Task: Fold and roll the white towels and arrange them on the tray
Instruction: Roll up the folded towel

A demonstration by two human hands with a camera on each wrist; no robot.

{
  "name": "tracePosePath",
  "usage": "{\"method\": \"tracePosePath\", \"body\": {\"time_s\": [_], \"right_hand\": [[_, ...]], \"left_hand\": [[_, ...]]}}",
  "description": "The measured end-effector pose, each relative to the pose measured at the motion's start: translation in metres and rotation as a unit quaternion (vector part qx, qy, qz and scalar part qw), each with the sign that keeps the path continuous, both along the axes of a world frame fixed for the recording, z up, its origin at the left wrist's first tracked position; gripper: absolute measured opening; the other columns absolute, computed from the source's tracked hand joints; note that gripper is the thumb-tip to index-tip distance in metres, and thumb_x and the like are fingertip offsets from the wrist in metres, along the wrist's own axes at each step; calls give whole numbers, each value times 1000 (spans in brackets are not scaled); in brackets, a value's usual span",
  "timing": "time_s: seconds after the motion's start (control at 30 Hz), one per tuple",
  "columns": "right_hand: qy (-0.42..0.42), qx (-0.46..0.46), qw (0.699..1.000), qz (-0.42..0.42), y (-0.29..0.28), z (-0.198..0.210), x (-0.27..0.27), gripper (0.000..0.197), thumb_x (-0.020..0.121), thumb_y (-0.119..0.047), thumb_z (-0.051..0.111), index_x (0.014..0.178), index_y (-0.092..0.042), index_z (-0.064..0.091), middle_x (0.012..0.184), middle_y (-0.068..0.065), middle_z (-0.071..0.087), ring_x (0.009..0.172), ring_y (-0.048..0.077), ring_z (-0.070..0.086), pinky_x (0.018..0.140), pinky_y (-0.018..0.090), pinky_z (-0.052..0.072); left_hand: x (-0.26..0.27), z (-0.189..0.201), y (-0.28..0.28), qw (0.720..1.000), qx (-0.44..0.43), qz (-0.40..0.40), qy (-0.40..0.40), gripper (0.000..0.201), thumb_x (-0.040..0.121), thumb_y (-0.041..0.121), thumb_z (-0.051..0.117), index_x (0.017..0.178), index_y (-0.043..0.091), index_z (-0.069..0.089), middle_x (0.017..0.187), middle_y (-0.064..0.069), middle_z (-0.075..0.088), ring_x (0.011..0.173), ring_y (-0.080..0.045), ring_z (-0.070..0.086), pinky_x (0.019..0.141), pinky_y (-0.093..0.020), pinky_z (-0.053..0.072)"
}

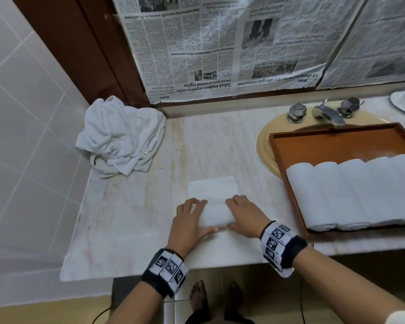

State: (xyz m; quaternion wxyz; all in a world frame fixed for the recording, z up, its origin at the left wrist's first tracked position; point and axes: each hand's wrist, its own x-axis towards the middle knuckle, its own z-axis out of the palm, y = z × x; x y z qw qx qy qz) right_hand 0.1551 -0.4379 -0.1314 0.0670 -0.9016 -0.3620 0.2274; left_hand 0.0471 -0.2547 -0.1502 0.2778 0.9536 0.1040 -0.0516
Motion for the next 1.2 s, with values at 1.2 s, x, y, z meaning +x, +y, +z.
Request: {"method": "tracePosePath", "body": {"time_s": [1.2], "right_hand": [[-94, 47, 993, 45, -3, -4, -2, 71, 85, -46, 65, 143, -11, 43, 139, 7, 50, 125, 30, 48, 102, 45, 38]], "left_hand": [[21, 24, 4, 987, 26, -41, 153, 96, 81, 59, 69, 155, 39, 13, 155, 3, 24, 132, -28, 37, 105, -46, 40]]}}
